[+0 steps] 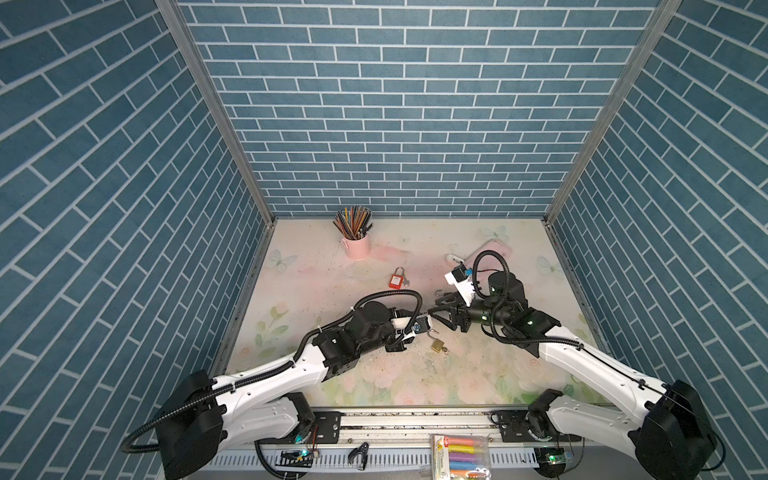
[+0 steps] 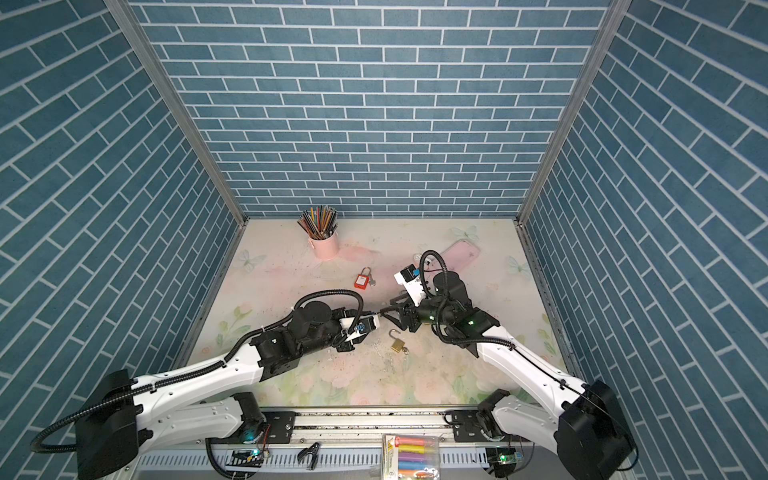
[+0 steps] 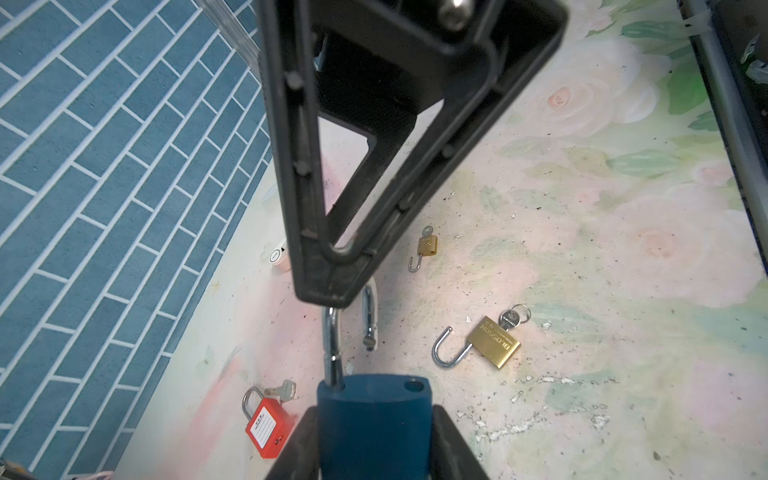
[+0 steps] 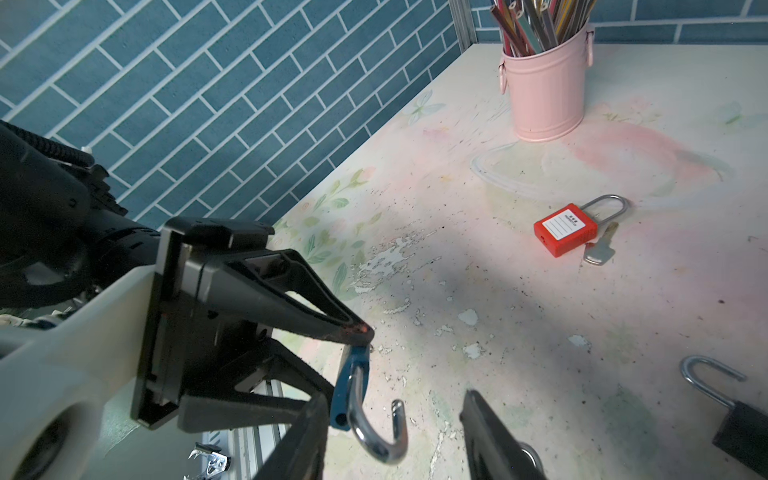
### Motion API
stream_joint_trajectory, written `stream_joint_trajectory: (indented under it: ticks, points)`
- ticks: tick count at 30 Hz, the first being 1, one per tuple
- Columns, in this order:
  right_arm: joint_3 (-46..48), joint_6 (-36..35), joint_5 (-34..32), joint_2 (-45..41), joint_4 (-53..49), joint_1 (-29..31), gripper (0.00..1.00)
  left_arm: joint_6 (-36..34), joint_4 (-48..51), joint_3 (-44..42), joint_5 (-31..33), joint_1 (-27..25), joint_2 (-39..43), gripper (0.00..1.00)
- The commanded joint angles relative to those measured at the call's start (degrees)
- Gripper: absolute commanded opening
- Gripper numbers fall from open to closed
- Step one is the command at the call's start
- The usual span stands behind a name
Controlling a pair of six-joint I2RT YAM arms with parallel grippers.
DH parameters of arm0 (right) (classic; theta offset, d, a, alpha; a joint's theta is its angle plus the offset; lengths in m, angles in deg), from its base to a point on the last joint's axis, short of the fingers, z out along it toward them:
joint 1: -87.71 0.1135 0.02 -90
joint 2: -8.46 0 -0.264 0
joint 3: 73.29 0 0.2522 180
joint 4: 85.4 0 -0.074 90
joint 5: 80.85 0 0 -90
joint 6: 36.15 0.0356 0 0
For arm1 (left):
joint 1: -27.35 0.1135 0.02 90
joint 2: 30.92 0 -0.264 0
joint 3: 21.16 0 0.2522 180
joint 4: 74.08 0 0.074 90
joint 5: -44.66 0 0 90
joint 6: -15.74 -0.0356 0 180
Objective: Lock with the key
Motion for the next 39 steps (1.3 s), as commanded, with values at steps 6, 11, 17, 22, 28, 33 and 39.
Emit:
stream_joint_trajectory:
  ticks: [6,11,17,22,28,33,39]
  points:
    - [0.79,-1.66,3.49,0.62,1.85,0.3,0.4,0.7,-2.78,2.12,-0.76,-0.27,-0.24,0.0]
    - [1.25,-1.22,4.53,1.13,2.35,0.29,0.38,0.97,-3.16,2.5,-0.65,-0.3,-0.67,0.0]
    - [1.58,-1.03,4.53,1.1,2.76,0.3,0.34,1.43,-3.31,2.72,0.04,-0.27,-1.11,0.0]
    - [1.95,-0.47,3.72,0.5,3.46,0.29,0.24,1.33,-3.55,2.66,1.56,-0.2,-1.49,0.0]
    - [2.2,1.0,4.05,0.82,4.68,0.34,0.12,1.41,-5.61,2.38,4.74,-0.34,-2.12,0.0]
    - [2.13,3.15,4.24,1.46,6.15,0.38,0.05,0.83,-8.66,1.66,8.93,-0.77,-2.96,0.0]
    - [1.32,5.88,4.12,2.58,7.16,0.38,0.0,-0.55,-13.36,1.05,15.84,-2.56,-4.87,0.0]
